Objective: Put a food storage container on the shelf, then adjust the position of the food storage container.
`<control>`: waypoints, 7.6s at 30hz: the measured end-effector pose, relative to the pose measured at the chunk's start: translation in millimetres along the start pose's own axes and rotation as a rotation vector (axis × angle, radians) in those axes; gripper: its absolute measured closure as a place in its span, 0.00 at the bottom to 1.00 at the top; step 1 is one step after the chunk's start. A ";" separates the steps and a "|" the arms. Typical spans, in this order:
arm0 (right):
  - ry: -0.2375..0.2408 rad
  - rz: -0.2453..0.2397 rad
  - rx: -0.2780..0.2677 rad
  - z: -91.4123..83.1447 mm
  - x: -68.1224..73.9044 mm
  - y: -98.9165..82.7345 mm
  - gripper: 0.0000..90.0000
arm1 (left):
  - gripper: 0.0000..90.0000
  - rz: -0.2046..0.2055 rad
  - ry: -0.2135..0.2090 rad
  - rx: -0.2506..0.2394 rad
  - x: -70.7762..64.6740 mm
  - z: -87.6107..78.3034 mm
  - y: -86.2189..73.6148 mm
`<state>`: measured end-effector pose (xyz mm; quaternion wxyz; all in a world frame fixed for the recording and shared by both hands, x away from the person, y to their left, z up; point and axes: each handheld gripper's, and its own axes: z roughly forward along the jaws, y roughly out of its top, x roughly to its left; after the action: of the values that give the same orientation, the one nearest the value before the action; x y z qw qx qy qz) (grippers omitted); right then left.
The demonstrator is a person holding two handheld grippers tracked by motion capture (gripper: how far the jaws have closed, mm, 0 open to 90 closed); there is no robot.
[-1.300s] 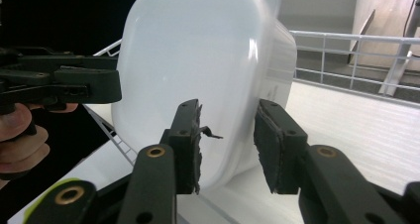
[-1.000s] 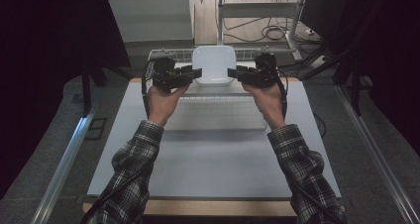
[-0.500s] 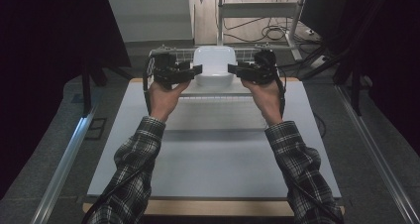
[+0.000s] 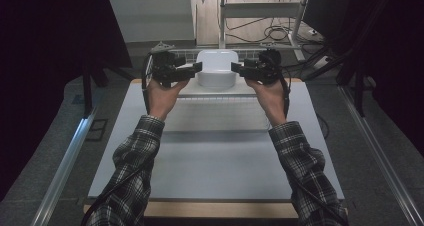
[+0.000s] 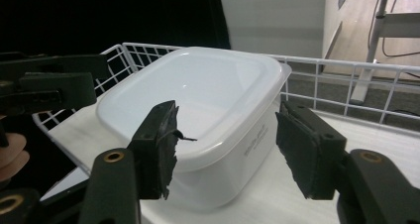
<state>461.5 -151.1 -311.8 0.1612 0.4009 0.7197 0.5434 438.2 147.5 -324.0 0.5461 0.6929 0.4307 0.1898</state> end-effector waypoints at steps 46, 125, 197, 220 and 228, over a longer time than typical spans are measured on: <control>0.100 -0.196 0.096 -66.4 30.2 -125.0 0.00 | 0.05 0.249 -0.142 0.054 -60.8 -71.4 -132.8; 0.079 -0.243 0.326 -82.0 29.5 -247.8 0.03 | 1.00 0.069 0.307 0.158 30.0 -177.7 -235.3; 0.082 -0.320 0.451 -68.6 35.6 -258.9 0.05 | 1.00 -0.087 0.093 0.425 39.7 -108.6 -263.0; 0.076 -0.334 0.455 -65.5 36.2 -260.7 0.05 | 1.00 0.008 -0.047 0.463 -5.9 -62.0 -258.0; 0.073 -0.331 0.458 -64.9 36.1 -261.2 0.05 | 1.00 0.039 -0.101 0.476 -25.3 -50.2 -257.0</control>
<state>290.6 -189.3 -519.3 0.1270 0.2840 0.8848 0.3469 287.2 165.3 -538.6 0.3844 0.8190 0.4219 0.0587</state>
